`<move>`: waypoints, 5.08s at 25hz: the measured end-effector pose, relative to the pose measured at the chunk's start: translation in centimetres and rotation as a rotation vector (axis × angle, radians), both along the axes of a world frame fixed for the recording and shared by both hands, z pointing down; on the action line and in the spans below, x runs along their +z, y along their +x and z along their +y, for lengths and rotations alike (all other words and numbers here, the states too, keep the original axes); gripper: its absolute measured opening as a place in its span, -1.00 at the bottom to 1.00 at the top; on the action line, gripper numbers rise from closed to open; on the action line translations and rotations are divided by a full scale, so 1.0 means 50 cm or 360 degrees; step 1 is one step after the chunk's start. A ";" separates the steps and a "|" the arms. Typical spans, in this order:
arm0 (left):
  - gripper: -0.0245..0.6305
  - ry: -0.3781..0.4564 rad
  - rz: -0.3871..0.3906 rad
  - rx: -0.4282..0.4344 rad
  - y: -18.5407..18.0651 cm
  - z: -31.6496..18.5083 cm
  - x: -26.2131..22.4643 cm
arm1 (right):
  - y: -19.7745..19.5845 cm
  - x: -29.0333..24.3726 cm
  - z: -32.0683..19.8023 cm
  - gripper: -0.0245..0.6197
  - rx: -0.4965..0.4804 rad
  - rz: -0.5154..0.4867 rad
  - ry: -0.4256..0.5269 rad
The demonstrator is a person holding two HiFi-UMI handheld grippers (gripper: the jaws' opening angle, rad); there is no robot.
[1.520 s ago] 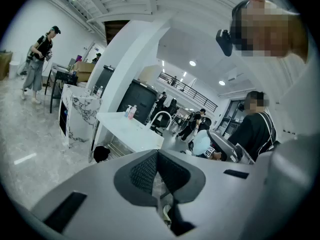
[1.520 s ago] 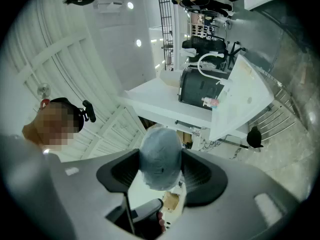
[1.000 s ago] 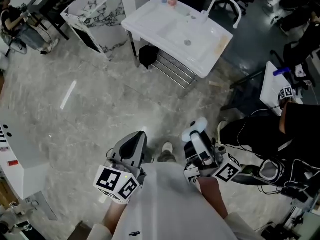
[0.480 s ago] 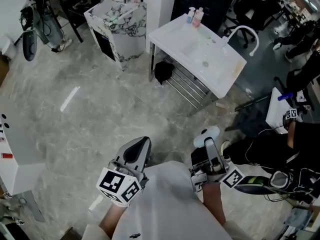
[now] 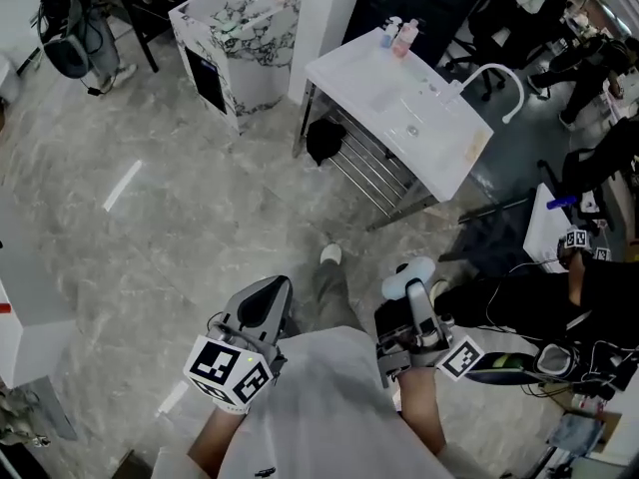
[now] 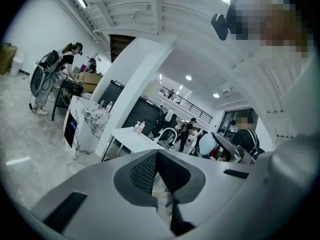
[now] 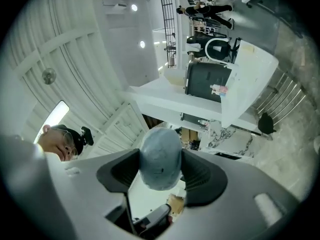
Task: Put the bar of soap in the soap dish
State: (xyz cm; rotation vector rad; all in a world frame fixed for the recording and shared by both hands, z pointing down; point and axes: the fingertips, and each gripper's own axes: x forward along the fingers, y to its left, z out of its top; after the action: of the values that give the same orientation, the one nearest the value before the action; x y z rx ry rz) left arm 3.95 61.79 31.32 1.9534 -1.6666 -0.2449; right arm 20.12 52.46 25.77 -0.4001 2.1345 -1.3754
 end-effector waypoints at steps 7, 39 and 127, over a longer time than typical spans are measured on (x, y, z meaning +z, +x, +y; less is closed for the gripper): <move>-0.90 -0.0058 0.0031 0.0009 -0.016 -0.040 0.034 | -0.034 -0.004 -0.045 -0.07 -0.0030 0.0008 0.0033; -0.90 -0.0015 -0.0153 0.0092 0.032 -0.663 -0.049 | 0.008 -0.005 -0.659 -0.07 0.0050 -0.0156 0.0019; -0.90 -0.0073 0.0096 0.0644 -0.271 -1.447 0.055 | -0.286 0.070 -1.382 -0.08 0.0528 0.0142 -0.0106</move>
State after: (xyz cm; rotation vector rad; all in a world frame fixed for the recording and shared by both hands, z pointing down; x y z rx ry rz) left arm -9.61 -10.58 34.07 2.1705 -1.1935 -0.1078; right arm 5.82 -16.63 29.25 -0.8158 1.9837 -1.2572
